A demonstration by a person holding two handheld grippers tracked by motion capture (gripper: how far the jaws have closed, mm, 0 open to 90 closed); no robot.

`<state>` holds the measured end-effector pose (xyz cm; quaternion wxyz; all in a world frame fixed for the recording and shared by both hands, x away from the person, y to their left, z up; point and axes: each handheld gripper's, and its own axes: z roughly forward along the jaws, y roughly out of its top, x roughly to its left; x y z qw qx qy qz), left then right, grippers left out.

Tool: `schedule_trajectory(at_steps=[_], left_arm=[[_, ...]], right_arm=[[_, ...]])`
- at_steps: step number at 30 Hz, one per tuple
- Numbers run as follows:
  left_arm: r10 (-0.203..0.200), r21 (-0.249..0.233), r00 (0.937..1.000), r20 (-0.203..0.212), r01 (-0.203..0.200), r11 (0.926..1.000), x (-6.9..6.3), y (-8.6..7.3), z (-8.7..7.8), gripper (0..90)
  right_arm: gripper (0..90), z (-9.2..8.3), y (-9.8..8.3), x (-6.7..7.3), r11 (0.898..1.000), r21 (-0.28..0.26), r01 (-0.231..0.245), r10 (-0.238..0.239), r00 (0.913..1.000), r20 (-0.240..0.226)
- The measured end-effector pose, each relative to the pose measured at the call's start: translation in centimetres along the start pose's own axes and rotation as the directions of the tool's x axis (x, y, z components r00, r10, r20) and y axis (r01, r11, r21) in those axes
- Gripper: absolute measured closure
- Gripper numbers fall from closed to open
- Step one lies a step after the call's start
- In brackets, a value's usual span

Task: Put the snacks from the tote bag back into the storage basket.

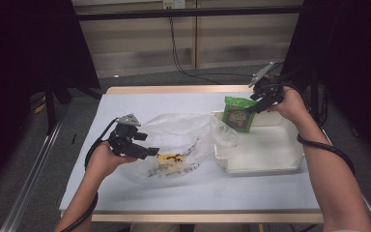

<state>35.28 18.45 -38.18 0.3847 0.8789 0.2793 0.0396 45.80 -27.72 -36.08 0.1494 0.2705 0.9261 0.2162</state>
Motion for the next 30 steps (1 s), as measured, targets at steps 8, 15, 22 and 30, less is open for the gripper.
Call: schedule_trajectory(at_steps=[8, 15, 22, 30], left_arm=[[0.015, 0.002, 0.9999, -0.001, -0.015, 0.9999, 0.1, 0.3, -0.2, 18.7], [0.011, -0.001, 0.9999, -0.008, -0.011, 0.9999, -0.1, 0.6, -0.3, 17.0], [0.019, 0.01, 0.9998, -0.007, -0.019, 0.9998, -0.1, 0.9, -0.1, 16.5], [0.02, 0.005, 0.9998, -0.002, -0.02, 0.9998, -0.1, 1.0, -0.1, 15.2]], right_arm=[[14.6, -4.6, -2.9, 0.8, 0.981, -0.088, -0.172, 0.177, 0.9824, 0.058], [11.2, -5.8, -5.2, 3.8, 0.975, -0.099, -0.2, 0.201, 0.9795, 0.004], [10.0, -5.7, -6.6, 5.9, 0.964, -0.123, -0.234, 0.23, 0.9721, -0.049], [9.1, -4.7, -7.0, 7.2, 0.957, -0.131, -0.259, 0.25, 0.9649, -0.08]])
